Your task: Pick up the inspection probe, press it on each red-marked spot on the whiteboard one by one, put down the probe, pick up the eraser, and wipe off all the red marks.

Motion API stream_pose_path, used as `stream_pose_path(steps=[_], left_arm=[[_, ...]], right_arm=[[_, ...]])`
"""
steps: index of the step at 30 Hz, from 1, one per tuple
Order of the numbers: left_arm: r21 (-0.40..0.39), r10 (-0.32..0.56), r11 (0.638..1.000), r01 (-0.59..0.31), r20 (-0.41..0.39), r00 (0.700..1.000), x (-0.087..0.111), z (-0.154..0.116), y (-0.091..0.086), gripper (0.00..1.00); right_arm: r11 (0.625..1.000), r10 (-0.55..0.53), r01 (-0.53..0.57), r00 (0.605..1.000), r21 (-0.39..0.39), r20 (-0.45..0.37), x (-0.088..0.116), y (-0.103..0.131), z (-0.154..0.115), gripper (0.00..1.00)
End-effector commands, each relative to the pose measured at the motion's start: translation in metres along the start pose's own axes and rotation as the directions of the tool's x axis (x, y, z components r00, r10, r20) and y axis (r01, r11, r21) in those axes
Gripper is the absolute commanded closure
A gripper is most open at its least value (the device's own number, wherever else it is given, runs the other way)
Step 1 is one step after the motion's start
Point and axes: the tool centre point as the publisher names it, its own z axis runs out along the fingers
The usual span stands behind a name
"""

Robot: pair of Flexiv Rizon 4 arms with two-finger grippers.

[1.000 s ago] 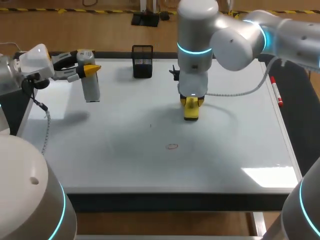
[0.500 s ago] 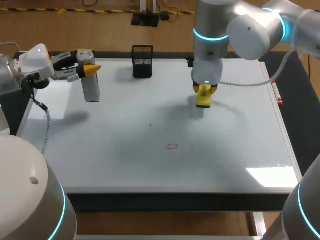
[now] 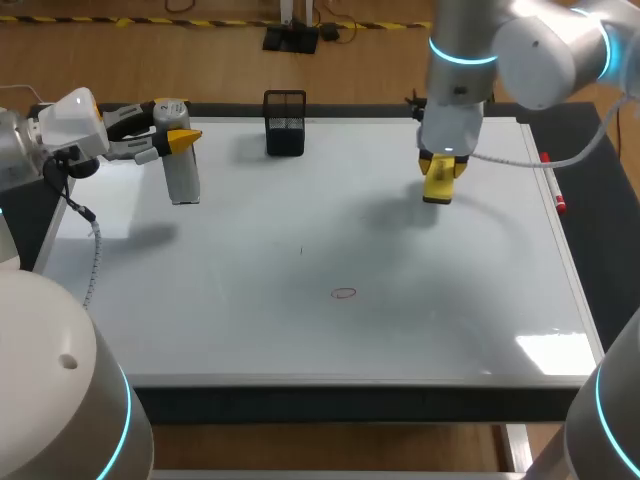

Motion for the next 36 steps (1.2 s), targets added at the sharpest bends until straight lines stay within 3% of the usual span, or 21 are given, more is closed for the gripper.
stream_pose_path(steps=[1,23,31,36], left_arm=[[-0.001,0.000,1.000,0.000,0.001,1.000,0.000,0.000,-0.001,1.00],[-0.001,0.000,1.000,0.000,0.001,1.000,0.000,0.000,-0.001,1.00],[0.023,0.025,0.999,-0.023,-0.091,0.996,0.041,0.028,-0.007,1.00],[0.030,-0.004,1.000,0.007,-0.103,0.995,0.073,0.041,-0.009,1.00]], right_arm=[[1.000,0.002,-0.002,1.000,0.000,-0.001,0.003,0.000,-0.004,1.00],[1.000,0.002,-0.002,1.000,0.000,-0.001,0.003,0.000,-0.004,1.00],[1.000,0.002,-0.002,1.000,0.000,-0.001,0.003,0.000,-0.004,1.00],[1.000,0.002,-0.002,1.000,0.000,-0.001,0.003,0.000,-0.004,1.00]])
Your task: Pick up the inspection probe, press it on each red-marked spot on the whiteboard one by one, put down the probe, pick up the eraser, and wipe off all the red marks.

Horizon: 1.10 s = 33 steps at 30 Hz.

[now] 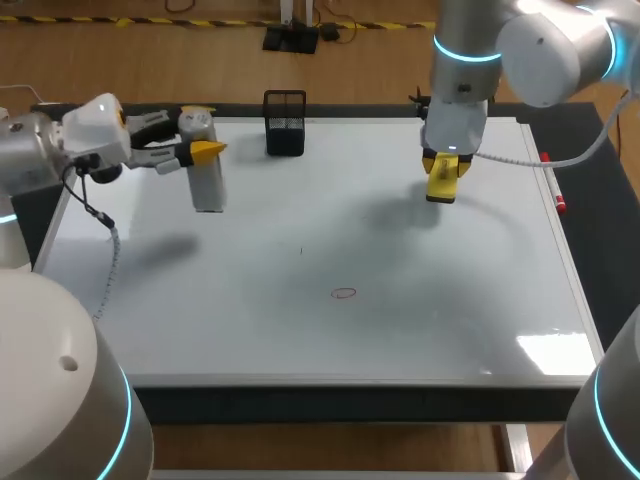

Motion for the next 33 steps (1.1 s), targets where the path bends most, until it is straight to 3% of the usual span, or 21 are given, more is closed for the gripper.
stream_pose_path(steps=[1,10,19,25,33], left_arm=[[0.001,-0.001,1.000,0.001,-0.001,1.000,0.028,0.014,-0.001,1.00],[0.039,-0.004,0.999,0.008,-0.098,0.995,0.089,0.050,-0.003,1.00],[0.034,-0.054,0.997,0.063,-0.225,0.973,0.142,0.088,0.014,1.00],[0.030,-0.079,0.995,0.091,-0.274,0.959,0.165,0.106,0.026,1.00],[0.046,-0.075,0.995,0.092,-0.290,0.954,0.176,0.127,0.033,1.00]], right_arm=[[1.000,-0.002,0.002,1.000,0.002,-0.002,0.001,0.000,-0.001,1.00],[1.000,-0.002,0.002,1.000,0.002,-0.002,0.001,0.000,-0.001,1.00],[1.000,-0.002,0.002,1.000,0.002,-0.002,0.001,0.000,-0.001,1.00],[1.000,-0.002,0.002,1.000,0.002,-0.002,0.001,0.000,-0.001,1.00],[1.000,-0.002,0.002,1.000,0.002,-0.002,0.001,0.000,-0.001,1.00]])
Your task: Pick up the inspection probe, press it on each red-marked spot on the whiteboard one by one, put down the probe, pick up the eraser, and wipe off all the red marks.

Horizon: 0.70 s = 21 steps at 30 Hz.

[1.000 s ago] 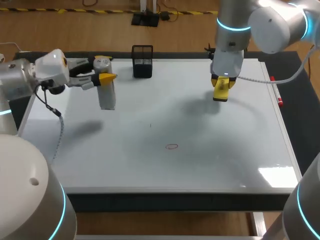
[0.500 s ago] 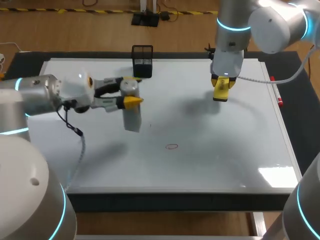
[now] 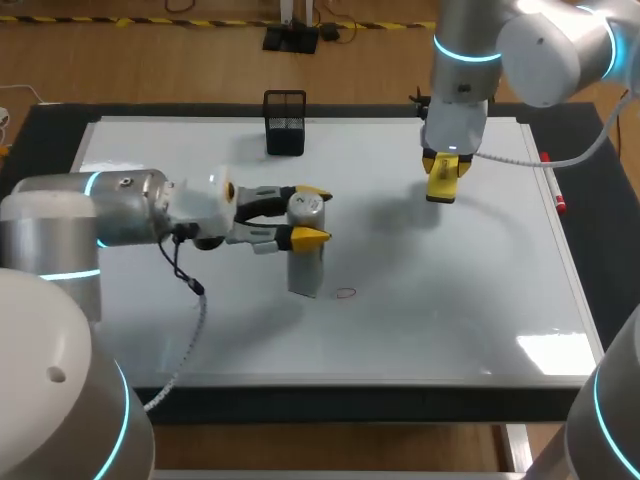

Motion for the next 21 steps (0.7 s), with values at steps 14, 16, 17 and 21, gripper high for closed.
stream_pose_path(steps=[14,16,17,21], left_arm=[[0.013,-0.005,1.000,0.005,0.011,1.000,-0.008,0.041,0.024,1.00],[0.011,-0.005,1.000,0.005,0.016,1.000,-0.012,0.042,0.027,1.00],[0.015,-0.007,1.000,0.007,0.018,1.000,-0.014,0.042,0.028,1.00],[0.026,-0.011,1.000,0.010,0.026,1.000,-0.019,0.045,0.032,1.00]], right_arm=[[1.000,-0.002,0.002,1.000,0.002,-0.002,0.001,0.000,-0.001,1.00],[1.000,-0.002,0.002,1.000,0.002,-0.002,0.001,0.000,-0.001,1.00],[1.000,-0.002,0.002,1.000,0.002,-0.002,0.001,0.000,-0.001,1.00],[1.000,-0.002,0.002,1.000,0.002,-0.002,0.001,0.000,-0.001,1.00]])
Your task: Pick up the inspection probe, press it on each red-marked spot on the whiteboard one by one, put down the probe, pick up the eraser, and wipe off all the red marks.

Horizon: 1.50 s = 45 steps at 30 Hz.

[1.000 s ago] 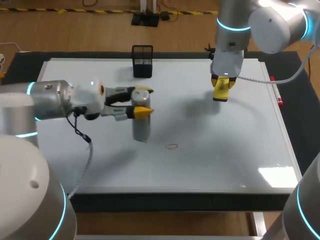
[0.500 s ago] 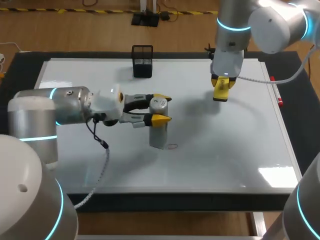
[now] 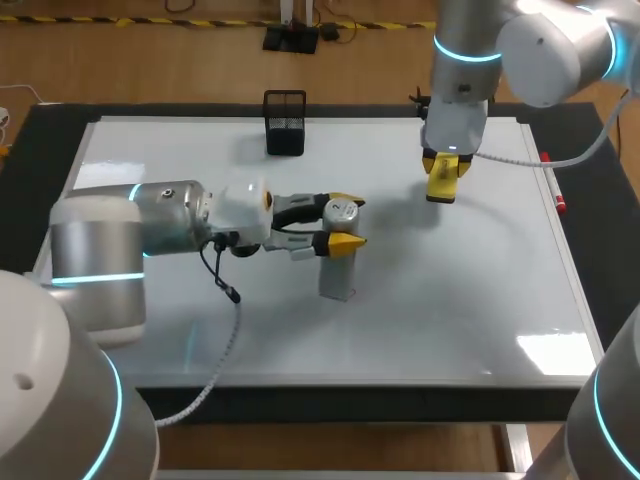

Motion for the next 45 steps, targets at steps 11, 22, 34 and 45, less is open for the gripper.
stream_pose_path(steps=[11,22,34,45], left_arm=[[0.014,-0.010,1.000,0.010,0.019,1.000,-0.012,0.008,0.015,1.00],[0.023,0.003,1.000,-0.003,0.019,1.000,-0.017,0.008,0.021,1.00],[-0.020,0.013,1.000,-0.013,0.014,1.000,-0.019,0.005,0.027,1.00],[-0.123,0.031,0.992,-0.031,0.000,1.000,-0.015,0.005,0.030,1.00]], right_arm=[[1.000,-0.002,0.002,1.000,0.002,-0.002,0.001,0.000,-0.001,1.00],[1.000,-0.002,0.002,1.000,0.002,-0.002,0.001,0.000,-0.001,1.00],[1.000,-0.002,0.002,1.000,0.002,-0.002,0.001,0.000,-0.001,1.00],[1.000,-0.002,0.002,1.000,0.002,-0.002,0.001,0.000,-0.001,1.00]])
